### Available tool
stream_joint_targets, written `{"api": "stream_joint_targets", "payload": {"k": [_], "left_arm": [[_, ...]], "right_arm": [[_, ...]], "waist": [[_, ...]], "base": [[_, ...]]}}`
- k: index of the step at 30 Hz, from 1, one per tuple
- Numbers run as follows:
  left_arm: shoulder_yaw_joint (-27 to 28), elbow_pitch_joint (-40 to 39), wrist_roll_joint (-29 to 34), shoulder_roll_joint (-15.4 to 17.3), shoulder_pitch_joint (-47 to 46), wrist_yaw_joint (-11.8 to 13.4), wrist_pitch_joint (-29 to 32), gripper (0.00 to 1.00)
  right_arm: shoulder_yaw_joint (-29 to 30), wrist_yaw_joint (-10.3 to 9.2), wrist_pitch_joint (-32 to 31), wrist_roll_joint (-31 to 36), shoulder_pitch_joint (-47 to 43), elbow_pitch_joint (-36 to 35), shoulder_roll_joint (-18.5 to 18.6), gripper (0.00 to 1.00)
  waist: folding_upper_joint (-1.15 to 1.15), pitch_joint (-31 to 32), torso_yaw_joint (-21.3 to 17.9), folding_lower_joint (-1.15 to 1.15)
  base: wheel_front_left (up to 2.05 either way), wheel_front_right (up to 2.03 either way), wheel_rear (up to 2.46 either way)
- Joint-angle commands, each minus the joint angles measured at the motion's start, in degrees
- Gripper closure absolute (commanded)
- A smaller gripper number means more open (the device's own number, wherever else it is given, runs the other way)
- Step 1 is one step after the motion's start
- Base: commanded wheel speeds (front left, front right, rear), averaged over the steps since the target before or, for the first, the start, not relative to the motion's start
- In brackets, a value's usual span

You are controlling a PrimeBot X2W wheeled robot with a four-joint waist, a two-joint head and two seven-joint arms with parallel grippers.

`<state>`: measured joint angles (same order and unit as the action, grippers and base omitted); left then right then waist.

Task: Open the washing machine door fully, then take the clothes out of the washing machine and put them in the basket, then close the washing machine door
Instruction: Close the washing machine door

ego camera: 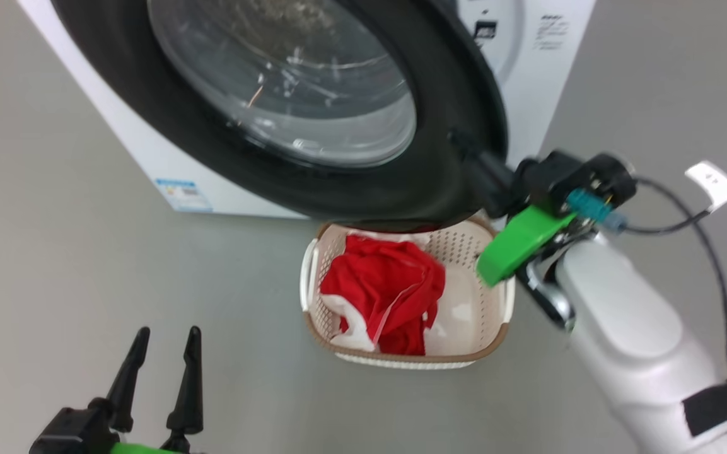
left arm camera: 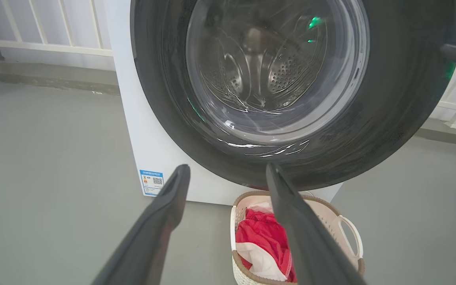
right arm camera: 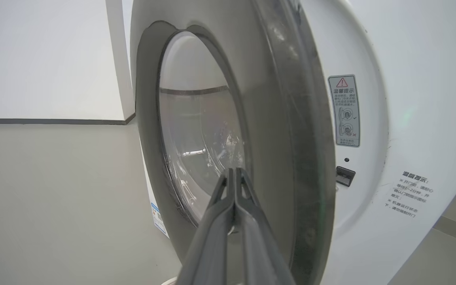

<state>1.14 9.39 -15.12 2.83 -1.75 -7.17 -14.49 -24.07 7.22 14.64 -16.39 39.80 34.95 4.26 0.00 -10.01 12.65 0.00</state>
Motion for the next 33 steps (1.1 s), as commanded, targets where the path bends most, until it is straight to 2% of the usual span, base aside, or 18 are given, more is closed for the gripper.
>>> {"api": "stream_joint_targets", "payload": {"k": [1, 10, 26, 33], "left_arm": [[1.69, -1.29, -0.14, 0.50, -2.30, -0.31, -0.51, 0.00], [0.56, -1.06, -0.51, 0.34, -4.92, -0.32, -0.51, 0.00], [-2.51, -1.38, 0.16, 0.82, -10.01, -0.32, -0.51, 0.00], [-3.50, -0.54, 0.43, 0.90, -11.15, -0.32, -0.51, 0.00]], "right_arm": [[0.91, 0.26, 0.36, 0.70, 2.90, -0.17, -0.32, 1.00], [6.66, 0.26, 0.36, 1.70, 7.74, 0.98, 0.97, 1.00], [9.19, 0.26, 0.36, 2.60, 22.35, 6.73, 4.35, 1.00], [11.73, 0.26, 0.36, 5.94, 25.27, 8.30, 4.98, 1.00]], "waist": [[0.00, -3.17, 2.47, 0.00], [0.00, -6.73, 3.27, 0.00], [0.00, -13.89, 5.69, 0.00], [0.00, -14.99, 6.52, 0.00]], "base": [[0.00, 0.00, 0.00], [0.00, 0.00, 0.00], [0.00, 0.00, 0.00], [0.00, 0.00, 0.00]]}}
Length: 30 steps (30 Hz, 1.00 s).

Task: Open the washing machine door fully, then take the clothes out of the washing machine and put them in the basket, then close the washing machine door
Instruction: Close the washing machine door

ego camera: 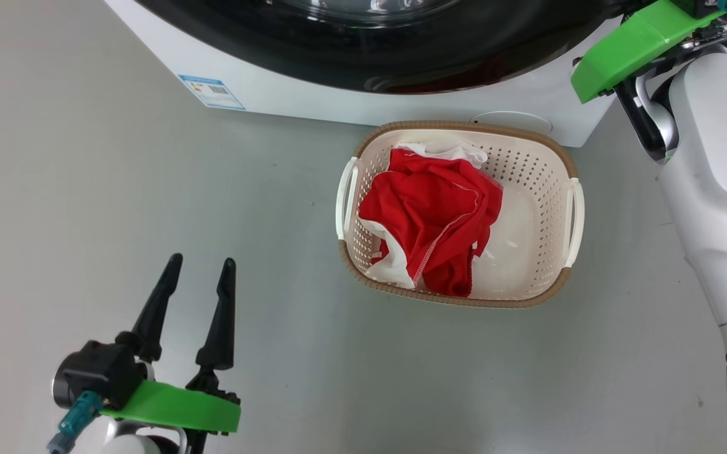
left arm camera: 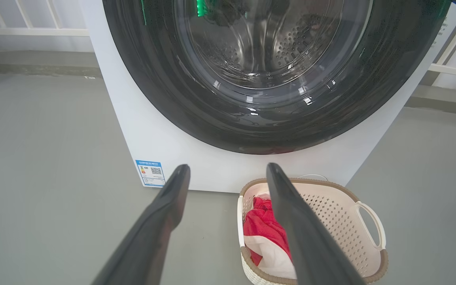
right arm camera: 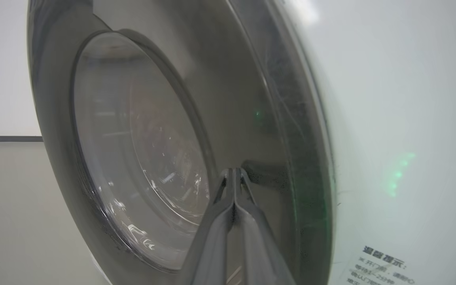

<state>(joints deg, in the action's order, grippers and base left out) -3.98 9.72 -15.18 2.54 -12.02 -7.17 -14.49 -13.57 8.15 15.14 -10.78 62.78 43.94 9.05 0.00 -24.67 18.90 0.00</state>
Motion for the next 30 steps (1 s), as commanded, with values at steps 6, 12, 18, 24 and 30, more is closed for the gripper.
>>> {"api": "stream_joint_targets", "payload": {"k": [6, 12, 18, 24, 30], "left_arm": [[1.62, -0.18, 0.43, 1.48, -1.28, -0.32, -0.51, 0.00], [1.95, 0.14, 0.24, 1.67, -1.84, -0.32, -0.51, 0.00], [3.30, 0.12, -1.36, 1.59, -2.08, -0.32, -0.51, 0.00], [5.43, -0.71, -6.17, 1.59, -1.28, -0.32, -0.51, 0.00], [5.94, -1.81, -6.67, 3.07, -0.42, -0.32, -0.51, 0.00]], "right_arm": [[1.79, -0.66, -0.14, 1.34, 2.06, -0.62, -0.81, 1.00], [1.12, -0.66, -0.14, 0.96, 0.94, -1.55, -1.49, 1.00], [-0.25, -0.66, -0.14, -0.32, -2.46, -5.34, -2.31, 0.11], [-1.35, -0.66, -0.14, -3.06, -8.49, -9.88, -3.78, 0.00], [-2.81, -0.66, -0.14, -3.82, -14.59, -13.89, -4.57, 0.00]], "waist": [[0.00, -0.37, -0.33, 0.00], [0.00, -0.12, -1.53, 0.00], [0.00, 1.14, -3.88, 0.00], [0.00, 3.47, -7.62, 0.00], [0.00, 6.04, -10.65, 0.00]], "base": [[0.00, 0.00, 0.00], [0.00, 0.00, 0.00], [0.00, 0.00, 0.00], [0.00, 0.00, 0.00], [0.00, 0.00, 0.00]]}}
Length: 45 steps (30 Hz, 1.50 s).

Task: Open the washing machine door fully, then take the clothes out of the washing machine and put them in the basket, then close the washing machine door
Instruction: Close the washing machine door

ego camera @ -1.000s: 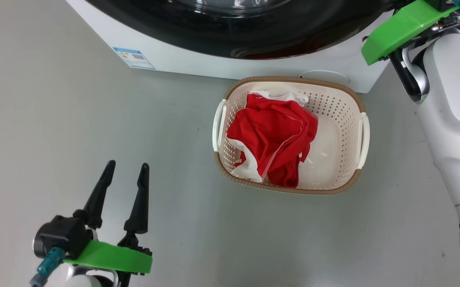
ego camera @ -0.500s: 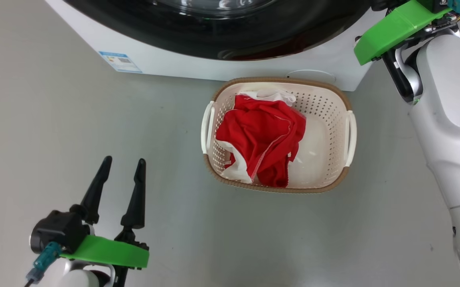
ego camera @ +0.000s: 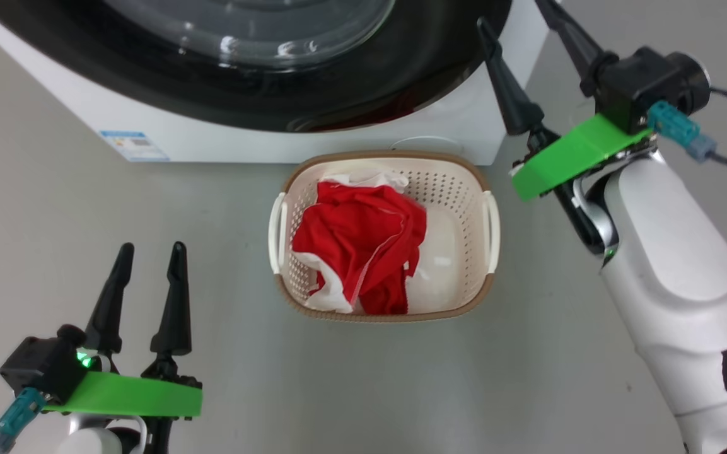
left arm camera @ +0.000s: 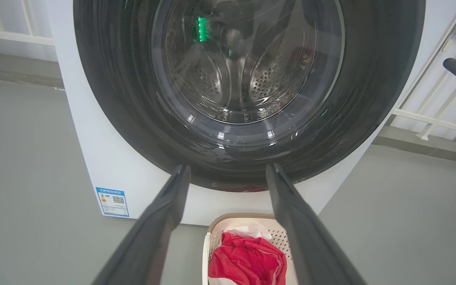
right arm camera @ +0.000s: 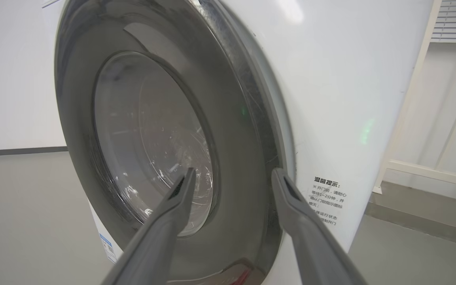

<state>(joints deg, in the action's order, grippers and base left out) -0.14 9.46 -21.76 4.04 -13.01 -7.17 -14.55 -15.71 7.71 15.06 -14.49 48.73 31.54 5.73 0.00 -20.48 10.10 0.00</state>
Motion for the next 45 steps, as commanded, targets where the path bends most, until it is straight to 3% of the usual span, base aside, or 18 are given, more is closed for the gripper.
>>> {"api": "stream_joint_targets", "payload": {"k": [1, 14, 25, 33, 45], "left_arm": [[2.23, -1.68, -0.06, 1.70, 0.67, -0.32, -0.45, 0.00], [1.44, -2.96, -1.50, 3.18, 4.24, -0.32, -0.45, 0.00], [2.32, -5.01, -0.79, 4.35, 8.54, -0.32, -0.45, 0.00], [3.53, -5.12, 1.24, 4.38, 11.72, -0.32, -0.45, 0.00], [6.29, -6.19, 4.30, 3.42, 16.26, -0.32, -0.45, 0.00]], "right_arm": [[-0.78, -0.22, -0.06, -0.08, -1.46, -2.14, -1.31, 0.00], [2.53, -0.22, -0.06, 0.88, -15.81, -10.42, -1.62, 0.00], [9.15, -0.22, -0.06, 1.12, -27.79, -15.91, -2.02, 0.00], [11.64, -0.22, -0.06, 1.10, -34.34, -19.09, -0.95, 0.00], [14.09, -0.22, -0.06, 1.48, -45.80, -29.39, 0.64, 0.00]], "waist": [[0.00, 2.28, -2.30, 0.00], [0.00, 9.99, -7.45, 0.00], [0.00, 15.57, -10.15, 0.00], [0.00, 18.61, -10.34, 0.00], [0.00, 21.52, -8.61, 0.00]], "base": [[0.00, 0.00, 0.00], [0.00, 0.00, 0.00], [0.00, 0.00, 0.00], [0.00, 0.00, 0.00], [0.00, 0.00, 0.00]]}}
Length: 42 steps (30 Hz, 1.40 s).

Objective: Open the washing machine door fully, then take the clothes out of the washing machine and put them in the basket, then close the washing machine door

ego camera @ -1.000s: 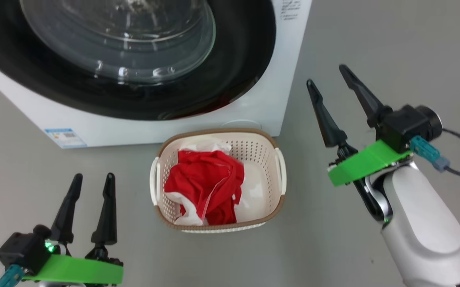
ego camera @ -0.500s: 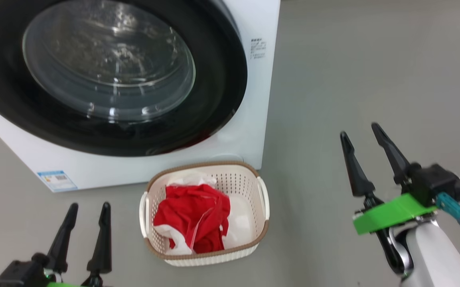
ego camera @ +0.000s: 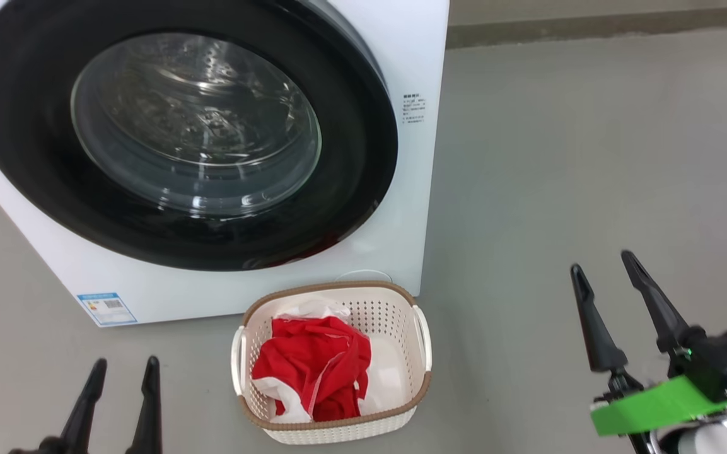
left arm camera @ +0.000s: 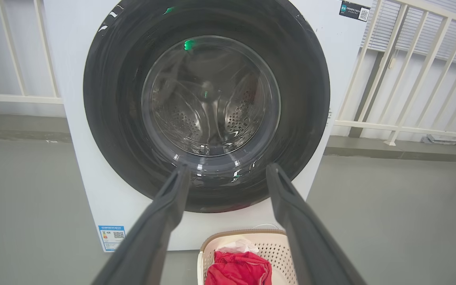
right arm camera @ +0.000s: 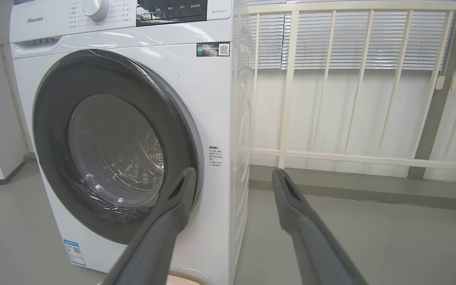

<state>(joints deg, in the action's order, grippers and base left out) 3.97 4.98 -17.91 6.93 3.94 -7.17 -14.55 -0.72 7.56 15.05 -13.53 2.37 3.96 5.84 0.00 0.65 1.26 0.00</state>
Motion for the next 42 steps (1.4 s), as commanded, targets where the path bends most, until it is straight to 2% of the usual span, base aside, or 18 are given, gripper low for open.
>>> {"api": "stream_joint_targets", "payload": {"k": [1, 14, 31, 32, 37, 42], "left_arm": [[2.49, -1.84, 0.71, 0.34, -0.31, -0.32, -0.45, 0.00], [4.66, -4.72, 4.65, -0.87, 2.74, -0.32, -0.45, 0.00], [4.24, -3.19, 3.85, -1.18, 3.55, -0.32, -0.45, 0.00], [2.42, -1.88, 3.85, -1.51, 4.67, -0.01, 0.00, 1.00], [1.74, 1.82, 3.69, -3.00, 4.68, 0.08, 0.47, 1.00], [1.84, 2.13, 0.59, -3.04, 4.05, 0.06, 1.36, 1.00]], "right_arm": [[-0.52, -0.08, -0.05, 0.66, -0.21, -2.32, 0.43, 0.00], [1.37, -0.08, -0.05, 2.96, -8.03, -8.79, -0.37, 0.00], [1.25, -0.08, -0.05, 2.55, -10.09, -9.47, -0.14, 0.00], [2.21, 0.00, 0.00, 2.62, -10.78, -7.80, -1.02, 1.00], [1.69, 0.00, 0.00, 2.53, -11.50, -4.24, -1.92, 1.00], [1.68, 0.00, -0.67, -0.91, -11.01, -3.81, -1.81, 1.00]], "waist": [[0.00, 0.61, 0.26, 0.00], [0.00, 1.63, 0.61, 0.00], [0.00, 1.75, 0.43, 0.00], [0.00, 1.75, 0.43, 0.00], [0.00, 1.75, 0.44, 0.00], [0.00, 1.71, 0.37, -0.09]], "base": [[0.00, 0.00, 0.00], [0.00, 0.00, 0.00], [0.00, 0.00, 0.00], [0.00, 0.00, 0.00], [0.00, 0.00, 0.00], [0.00, 0.00, 0.00]]}}
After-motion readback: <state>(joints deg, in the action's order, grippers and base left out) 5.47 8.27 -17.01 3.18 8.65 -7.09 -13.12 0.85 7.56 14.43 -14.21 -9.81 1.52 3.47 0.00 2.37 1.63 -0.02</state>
